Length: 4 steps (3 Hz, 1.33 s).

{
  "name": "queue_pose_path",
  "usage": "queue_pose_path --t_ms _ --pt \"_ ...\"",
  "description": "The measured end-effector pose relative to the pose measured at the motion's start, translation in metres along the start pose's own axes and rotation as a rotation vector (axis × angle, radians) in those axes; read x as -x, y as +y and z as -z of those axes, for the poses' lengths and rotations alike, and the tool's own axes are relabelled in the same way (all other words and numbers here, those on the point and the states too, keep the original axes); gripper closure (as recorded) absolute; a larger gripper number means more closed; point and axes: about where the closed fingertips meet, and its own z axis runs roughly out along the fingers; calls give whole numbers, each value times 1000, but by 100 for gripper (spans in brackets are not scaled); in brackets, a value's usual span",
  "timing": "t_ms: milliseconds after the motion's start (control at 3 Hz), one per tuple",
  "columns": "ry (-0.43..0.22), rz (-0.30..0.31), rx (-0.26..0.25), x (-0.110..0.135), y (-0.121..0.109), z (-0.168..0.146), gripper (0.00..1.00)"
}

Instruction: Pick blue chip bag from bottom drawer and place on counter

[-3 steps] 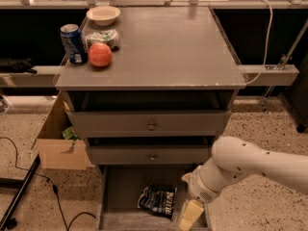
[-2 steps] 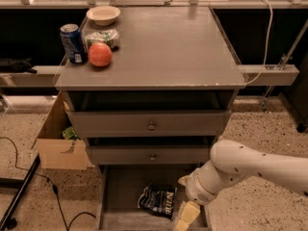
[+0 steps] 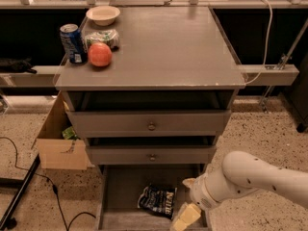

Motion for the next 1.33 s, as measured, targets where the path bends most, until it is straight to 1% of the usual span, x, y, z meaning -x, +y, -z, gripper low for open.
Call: queue_pose_path --t_ms 333,667,1000,1333 --pt "7 -8 -82 3 -6 14 0" --pt "8 -5 -88 4 -7 16 0" --pt "0 -25 -53 2 -9 5 0" --pt "-63 -74 -24 3 -16 -14 0"
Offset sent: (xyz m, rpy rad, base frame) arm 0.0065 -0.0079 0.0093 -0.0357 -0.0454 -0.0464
